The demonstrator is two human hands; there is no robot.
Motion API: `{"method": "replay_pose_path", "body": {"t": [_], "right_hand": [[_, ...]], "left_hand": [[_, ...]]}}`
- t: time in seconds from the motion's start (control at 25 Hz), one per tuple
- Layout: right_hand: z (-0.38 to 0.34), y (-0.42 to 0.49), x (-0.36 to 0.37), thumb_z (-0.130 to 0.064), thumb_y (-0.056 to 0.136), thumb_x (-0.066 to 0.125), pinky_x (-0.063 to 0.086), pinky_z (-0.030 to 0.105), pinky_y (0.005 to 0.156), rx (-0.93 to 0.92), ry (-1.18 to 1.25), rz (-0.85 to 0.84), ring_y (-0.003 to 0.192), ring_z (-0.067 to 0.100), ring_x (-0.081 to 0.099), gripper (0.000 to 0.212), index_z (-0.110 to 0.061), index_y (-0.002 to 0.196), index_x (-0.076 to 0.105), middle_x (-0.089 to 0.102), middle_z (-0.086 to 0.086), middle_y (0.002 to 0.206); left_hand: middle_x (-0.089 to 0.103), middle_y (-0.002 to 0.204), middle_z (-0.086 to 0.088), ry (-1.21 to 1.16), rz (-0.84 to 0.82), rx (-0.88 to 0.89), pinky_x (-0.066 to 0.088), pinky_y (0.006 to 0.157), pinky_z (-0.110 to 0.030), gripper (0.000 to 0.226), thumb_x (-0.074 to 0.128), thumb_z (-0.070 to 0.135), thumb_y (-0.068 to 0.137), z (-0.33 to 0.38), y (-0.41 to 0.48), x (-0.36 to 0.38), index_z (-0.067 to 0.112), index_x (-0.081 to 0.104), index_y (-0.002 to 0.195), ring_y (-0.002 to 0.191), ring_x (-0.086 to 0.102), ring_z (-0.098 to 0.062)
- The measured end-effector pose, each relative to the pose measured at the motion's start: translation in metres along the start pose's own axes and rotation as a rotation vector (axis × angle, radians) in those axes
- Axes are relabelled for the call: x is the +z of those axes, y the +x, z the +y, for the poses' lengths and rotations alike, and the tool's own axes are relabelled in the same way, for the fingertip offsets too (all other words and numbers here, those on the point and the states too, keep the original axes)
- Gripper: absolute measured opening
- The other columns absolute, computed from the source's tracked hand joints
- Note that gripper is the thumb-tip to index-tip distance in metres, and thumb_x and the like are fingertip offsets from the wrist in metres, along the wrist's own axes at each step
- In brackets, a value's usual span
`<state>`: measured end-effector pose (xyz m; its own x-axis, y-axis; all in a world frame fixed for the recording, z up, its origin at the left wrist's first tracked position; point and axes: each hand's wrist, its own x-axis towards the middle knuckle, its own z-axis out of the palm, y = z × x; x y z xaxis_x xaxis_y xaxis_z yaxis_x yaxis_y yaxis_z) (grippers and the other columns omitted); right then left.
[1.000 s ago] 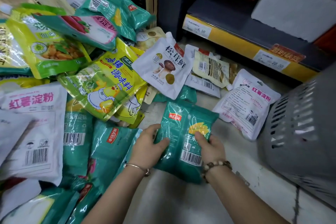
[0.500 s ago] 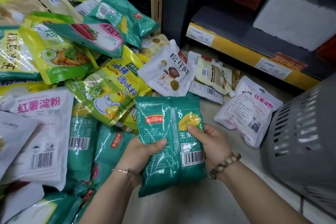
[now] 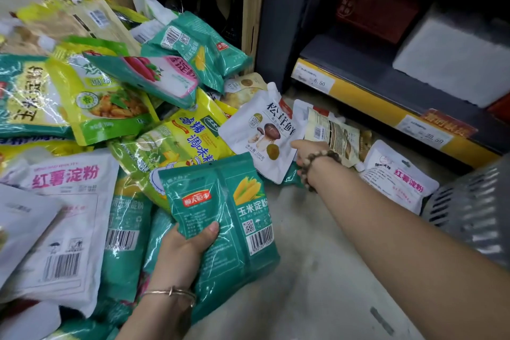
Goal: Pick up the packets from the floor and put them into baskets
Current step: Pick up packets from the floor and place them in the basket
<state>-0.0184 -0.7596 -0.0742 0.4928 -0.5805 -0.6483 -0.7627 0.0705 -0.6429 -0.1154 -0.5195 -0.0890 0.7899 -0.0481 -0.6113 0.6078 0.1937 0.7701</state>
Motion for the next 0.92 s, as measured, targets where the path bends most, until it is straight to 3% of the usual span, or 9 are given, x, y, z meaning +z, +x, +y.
{"method": "replay_pose_path", "body": {"t": [0.12,0.2,0.24,0.32,0.44,0.64,0.76,0.92], "right_hand": [[-0.01,0.002,0.016,-0.035,0.093,0.052,0.046,0.017,0.043,0.041,-0.17,-0.05,0.049,0.015,0.054,0.037,0.001,0.085,0.056,0.055,0.006,0.065],[-0.014,0.006,0.028,-0.028,0.096,0.047,0.054,0.026,0.074,0.025,-0.039,-0.176,0.085,0.022,0.065,0.036,0.003,0.112,0.057,0.065,0.013,0.108],[-0.017,0.009,0.033,-0.027,0.098,0.044,0.048,0.032,0.089,0.018,0.025,-0.208,0.106,0.025,0.059,0.042,0.001,0.128,0.048,0.055,0.015,0.129],[-0.021,0.009,0.038,-0.035,0.1,0.035,0.04,0.034,0.099,0.031,0.094,-0.258,0.126,0.028,0.046,0.051,-0.001,0.139,0.038,0.041,0.016,0.143],[-0.027,0.009,0.038,-0.045,0.099,0.032,0.038,0.033,0.102,0.045,0.053,-0.232,0.126,0.026,0.046,0.057,-0.002,0.135,0.042,0.046,0.015,0.14],[-0.028,0.01,0.023,-0.017,0.101,0.035,0.036,0.027,0.095,-0.062,0.053,-0.215,0.133,0.028,0.035,0.042,0.004,0.138,0.033,0.035,0.015,0.146],[-0.016,0.007,0.009,-0.015,0.097,0.045,0.037,0.033,0.099,-0.104,-0.008,-0.173,0.13,0.031,0.04,0.044,0.003,0.136,0.037,0.039,0.019,0.143],[0.017,-0.005,-0.019,-0.015,0.089,0.061,0.045,0.039,0.097,-0.147,0.066,-0.076,0.113,0.03,0.056,0.036,-0.007,0.124,0.056,0.058,0.01,0.128]], "left_hand": [[0.072,0.083,-0.017,0.011,0.007,0.022,0.054,0.067,-0.04,0.01,0.063,-0.001,0.081,0.002,0.003,-0.003,0.003,0.067,0.089,0.069,0.07,-0.033],[0.072,0.084,-0.018,0.008,0.022,0.023,0.054,0.069,-0.04,0.009,0.065,0.0,0.08,0.004,0.004,-0.004,0.003,0.068,0.088,0.07,0.07,-0.034],[0.072,0.084,-0.018,0.004,0.026,0.019,0.053,0.067,-0.039,0.008,0.065,0.001,0.08,0.005,0.005,-0.004,0.003,0.068,0.088,0.07,0.07,-0.034],[0.073,0.082,-0.017,-0.002,0.026,0.015,0.054,0.062,-0.036,0.009,0.065,0.002,0.08,0.008,0.004,-0.002,0.003,0.067,0.088,0.069,0.07,-0.034],[0.073,0.082,-0.016,-0.034,0.023,0.023,0.055,0.055,-0.034,0.011,0.065,0.001,0.08,0.014,0.003,0.0,0.005,0.067,0.09,0.069,0.07,-0.033],[0.072,0.08,-0.017,-0.114,0.06,0.026,0.055,0.051,-0.035,0.015,0.066,0.001,0.077,0.02,-0.005,-0.002,0.003,0.066,0.091,0.063,0.07,-0.032],[0.072,0.081,-0.018,-0.113,0.093,0.054,0.056,0.056,-0.037,0.016,0.068,0.008,0.077,0.023,-0.008,-0.006,0.001,0.066,0.091,0.063,0.069,-0.031],[0.073,0.071,-0.007,-0.034,0.115,0.136,0.051,0.046,-0.024,0.011,0.068,0.016,0.08,0.033,-0.017,-0.005,0.006,0.068,0.085,0.059,0.069,-0.02]]}}
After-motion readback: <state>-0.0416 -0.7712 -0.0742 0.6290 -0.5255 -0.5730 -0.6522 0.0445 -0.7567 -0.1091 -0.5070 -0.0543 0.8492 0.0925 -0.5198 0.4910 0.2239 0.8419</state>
